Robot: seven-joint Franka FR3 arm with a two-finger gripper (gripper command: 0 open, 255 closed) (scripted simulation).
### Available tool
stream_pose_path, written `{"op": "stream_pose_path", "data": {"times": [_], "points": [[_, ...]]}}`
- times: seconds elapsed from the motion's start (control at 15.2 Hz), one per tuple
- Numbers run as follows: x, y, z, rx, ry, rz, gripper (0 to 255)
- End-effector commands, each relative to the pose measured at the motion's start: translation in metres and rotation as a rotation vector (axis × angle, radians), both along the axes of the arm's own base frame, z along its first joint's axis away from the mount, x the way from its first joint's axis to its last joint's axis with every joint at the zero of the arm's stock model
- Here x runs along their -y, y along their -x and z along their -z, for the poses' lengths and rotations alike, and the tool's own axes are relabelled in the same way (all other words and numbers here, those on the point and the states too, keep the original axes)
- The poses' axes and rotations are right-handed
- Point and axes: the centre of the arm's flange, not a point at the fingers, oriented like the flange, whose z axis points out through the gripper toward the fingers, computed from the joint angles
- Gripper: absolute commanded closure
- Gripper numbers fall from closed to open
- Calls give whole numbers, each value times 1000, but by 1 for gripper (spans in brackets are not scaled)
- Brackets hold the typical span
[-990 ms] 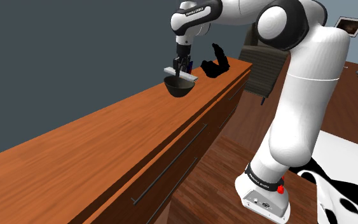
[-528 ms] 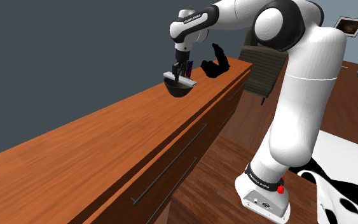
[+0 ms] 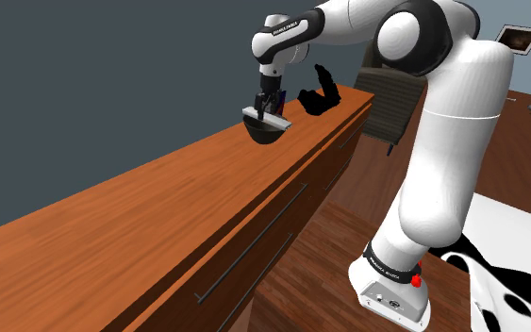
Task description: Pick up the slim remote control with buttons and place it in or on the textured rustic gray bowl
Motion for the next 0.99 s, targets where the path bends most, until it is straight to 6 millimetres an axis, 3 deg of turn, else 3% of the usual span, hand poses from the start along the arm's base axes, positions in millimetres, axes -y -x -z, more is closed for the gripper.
{"op": "stream_pose_path", "data": {"times": [0.0,0.2,0.46,0.92], "points": [[0,0,0,0,0,0,0],[0,0,0,0,0,0,0],[-1,-1,-50,0,0,0,0],[-1,-1,-50,0,0,0,0]]}}
